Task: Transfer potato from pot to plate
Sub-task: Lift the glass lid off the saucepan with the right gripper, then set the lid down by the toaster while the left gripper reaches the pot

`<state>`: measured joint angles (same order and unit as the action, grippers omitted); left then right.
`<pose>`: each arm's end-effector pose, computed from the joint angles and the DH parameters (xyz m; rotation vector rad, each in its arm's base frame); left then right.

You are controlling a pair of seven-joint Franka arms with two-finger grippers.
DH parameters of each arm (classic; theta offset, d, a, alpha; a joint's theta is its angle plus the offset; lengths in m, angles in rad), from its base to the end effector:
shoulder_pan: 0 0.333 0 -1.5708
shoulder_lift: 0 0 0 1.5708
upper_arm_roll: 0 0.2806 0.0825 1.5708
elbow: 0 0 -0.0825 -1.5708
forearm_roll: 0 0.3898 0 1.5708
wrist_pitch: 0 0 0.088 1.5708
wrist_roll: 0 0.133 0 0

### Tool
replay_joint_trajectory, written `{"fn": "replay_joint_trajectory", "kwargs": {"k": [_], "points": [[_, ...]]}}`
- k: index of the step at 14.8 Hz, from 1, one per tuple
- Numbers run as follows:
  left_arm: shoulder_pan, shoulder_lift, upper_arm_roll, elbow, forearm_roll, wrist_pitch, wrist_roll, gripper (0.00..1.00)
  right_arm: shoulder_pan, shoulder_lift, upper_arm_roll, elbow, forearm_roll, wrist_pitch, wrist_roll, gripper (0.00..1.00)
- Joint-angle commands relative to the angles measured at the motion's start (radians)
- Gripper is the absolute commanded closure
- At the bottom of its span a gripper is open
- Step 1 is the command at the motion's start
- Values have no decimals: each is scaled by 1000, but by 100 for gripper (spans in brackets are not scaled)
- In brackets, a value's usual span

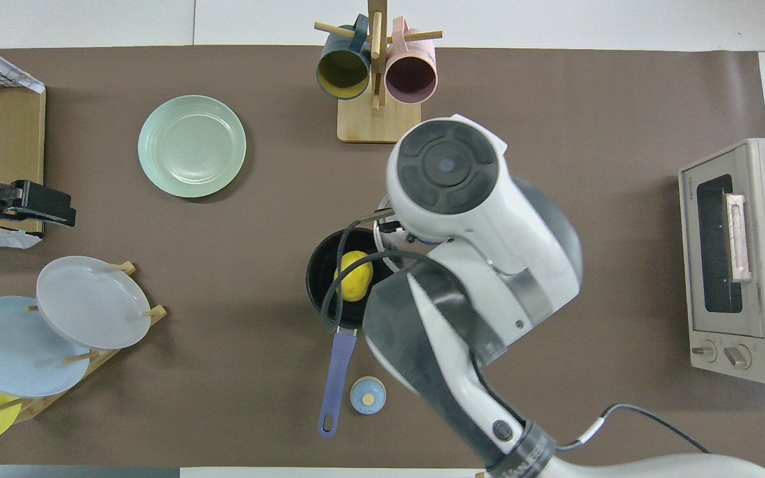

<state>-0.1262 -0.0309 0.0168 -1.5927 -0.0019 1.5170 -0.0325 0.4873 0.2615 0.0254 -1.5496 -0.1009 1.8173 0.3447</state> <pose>0.5415 -0.0596 0.5652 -3.1377 0.1208 0.0704 0.5631 0.3031 0.4381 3.0464 0.2925 0.0669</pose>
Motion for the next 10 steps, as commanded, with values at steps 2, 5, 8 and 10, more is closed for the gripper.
{"fn": "replay_joint_trajectory", "kwargs": {"k": [2,5,8,10], "points": [[-13,-27,3,-26,-6,0,-9,0,-174,-59,11,-131,7,11,-269,56],[-16,-35,0,-30,-7,-9,-13,0,-288,-108,11,-275,7,92,-416,56],[-32,-63,-9,-87,-7,8,-23,0,-372,-160,11,-461,7,285,-525,55],[-108,-82,-18,-142,-7,55,-128,0,-409,-177,11,-542,7,396,-575,54]]}}
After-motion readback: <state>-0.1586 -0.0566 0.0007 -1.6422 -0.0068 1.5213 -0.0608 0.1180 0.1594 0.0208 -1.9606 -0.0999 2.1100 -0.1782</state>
